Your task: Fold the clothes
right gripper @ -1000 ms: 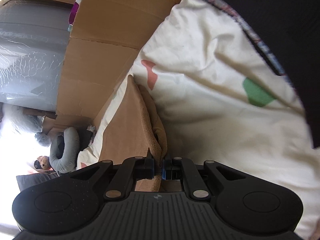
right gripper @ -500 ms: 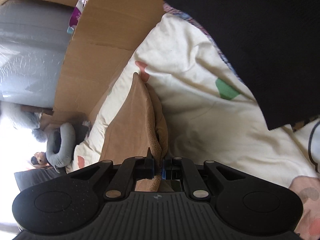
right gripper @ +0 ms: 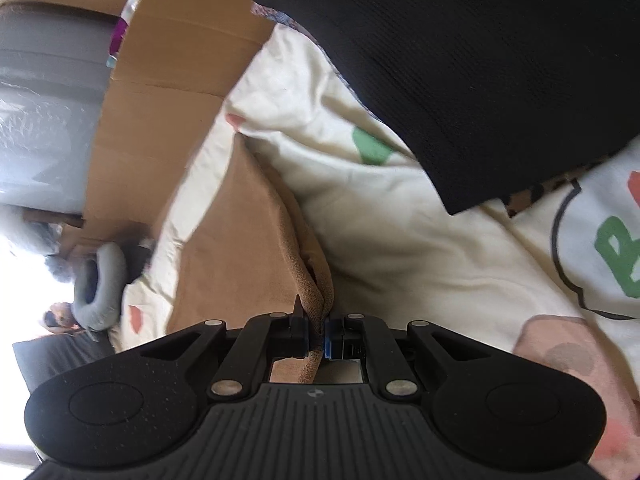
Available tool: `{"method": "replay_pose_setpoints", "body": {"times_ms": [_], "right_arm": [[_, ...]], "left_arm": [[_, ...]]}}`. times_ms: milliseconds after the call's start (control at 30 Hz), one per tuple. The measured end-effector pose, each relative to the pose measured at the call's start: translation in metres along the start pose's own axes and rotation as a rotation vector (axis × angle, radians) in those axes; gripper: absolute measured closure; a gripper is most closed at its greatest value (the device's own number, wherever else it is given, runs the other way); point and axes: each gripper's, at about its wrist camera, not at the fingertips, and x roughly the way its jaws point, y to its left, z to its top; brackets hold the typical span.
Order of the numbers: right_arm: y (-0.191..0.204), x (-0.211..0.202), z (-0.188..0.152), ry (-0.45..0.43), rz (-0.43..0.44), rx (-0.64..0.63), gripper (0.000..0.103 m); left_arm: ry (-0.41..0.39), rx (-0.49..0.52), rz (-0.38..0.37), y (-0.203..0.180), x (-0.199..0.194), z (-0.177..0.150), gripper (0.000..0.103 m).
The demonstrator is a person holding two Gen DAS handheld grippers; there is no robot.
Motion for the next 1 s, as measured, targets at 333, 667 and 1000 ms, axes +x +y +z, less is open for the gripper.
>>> {"method": "replay_pose_setpoints", "body": {"times_ms": [333,667,1000], "right_arm": [[-0.005,0.005,-0.004,0.026,-0.087,-0.071,0.098],[-0.023,0.012,-0.005,0.077,-0.148,-0.072,0.094],[0.022,-0.026,0.001,0.041,-0.209,-0.306,0.09]], "left_arm": [[-0.01,-0.084,-0.075,0.045,0.006,-0.022,0.098],[0.005,-0.064,-0.111,0.063,0.019,-0.027,0.096],[-0.045,-0.02,-0.187,0.07,0.027,-0.03,0.075]]}}
